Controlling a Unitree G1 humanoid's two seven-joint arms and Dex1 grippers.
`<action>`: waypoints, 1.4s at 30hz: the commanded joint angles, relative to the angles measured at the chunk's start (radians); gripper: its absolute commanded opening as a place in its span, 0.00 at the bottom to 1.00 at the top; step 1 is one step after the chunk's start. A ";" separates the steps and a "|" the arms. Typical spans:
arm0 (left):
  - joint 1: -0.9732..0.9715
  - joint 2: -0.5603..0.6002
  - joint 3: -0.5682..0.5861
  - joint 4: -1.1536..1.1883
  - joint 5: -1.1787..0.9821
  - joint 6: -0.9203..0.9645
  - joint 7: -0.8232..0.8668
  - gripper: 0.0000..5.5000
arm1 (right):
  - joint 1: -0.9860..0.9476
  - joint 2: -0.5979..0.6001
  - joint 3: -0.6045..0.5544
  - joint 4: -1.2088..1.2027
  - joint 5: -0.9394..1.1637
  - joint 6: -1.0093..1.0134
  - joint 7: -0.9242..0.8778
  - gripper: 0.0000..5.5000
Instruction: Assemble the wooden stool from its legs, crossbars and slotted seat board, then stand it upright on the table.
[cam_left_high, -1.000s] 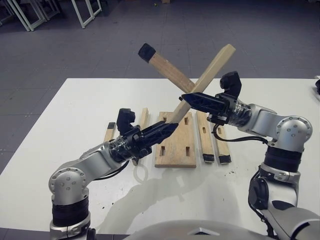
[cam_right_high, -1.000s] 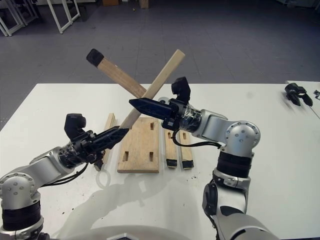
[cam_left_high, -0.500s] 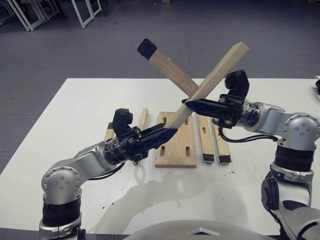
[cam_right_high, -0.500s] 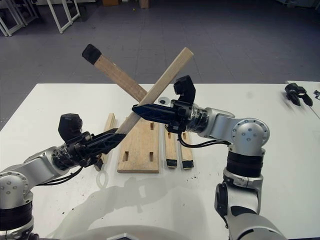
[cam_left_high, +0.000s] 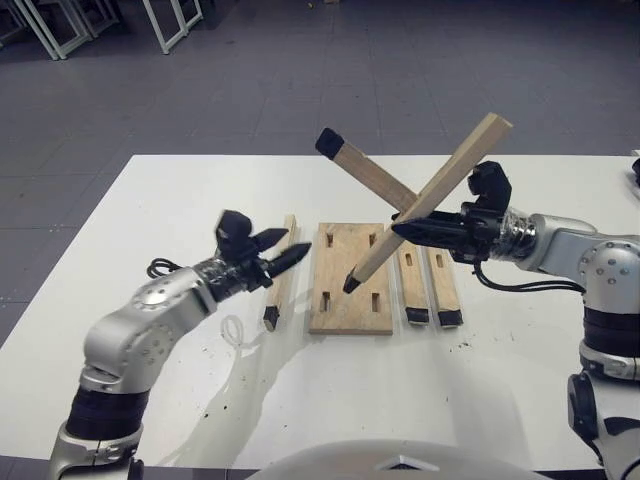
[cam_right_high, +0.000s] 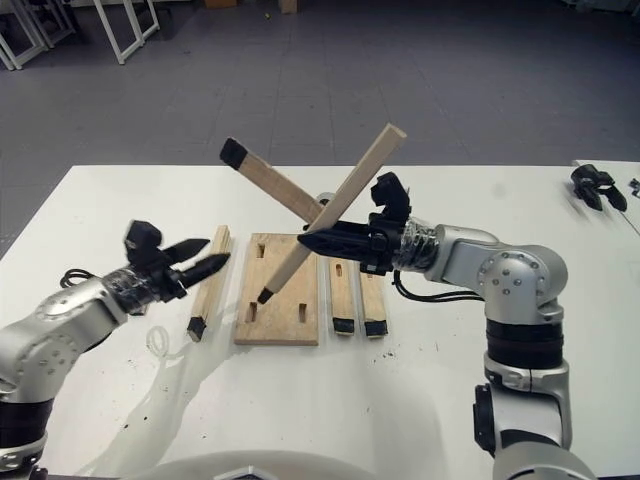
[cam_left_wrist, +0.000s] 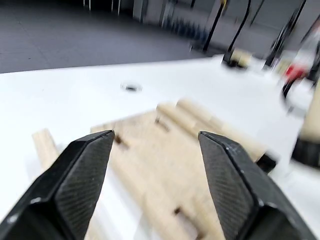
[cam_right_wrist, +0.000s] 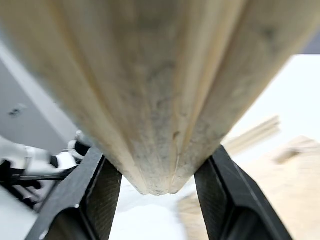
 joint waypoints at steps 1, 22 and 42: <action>0.000 0.032 -0.220 -0.002 0.284 -0.066 -0.024 0.57 | -0.033 0.004 0.057 0.065 -0.150 -0.131 -0.005 0.37; 0.069 0.316 -0.508 0.001 0.689 0.109 -0.368 0.57 | -0.115 0.033 0.227 0.226 -0.478 -0.434 0.130 0.37; 0.067 0.355 -0.403 0.084 0.756 -0.188 -0.436 0.57 | -0.199 0.111 0.369 0.603 -0.686 -0.492 0.343 0.37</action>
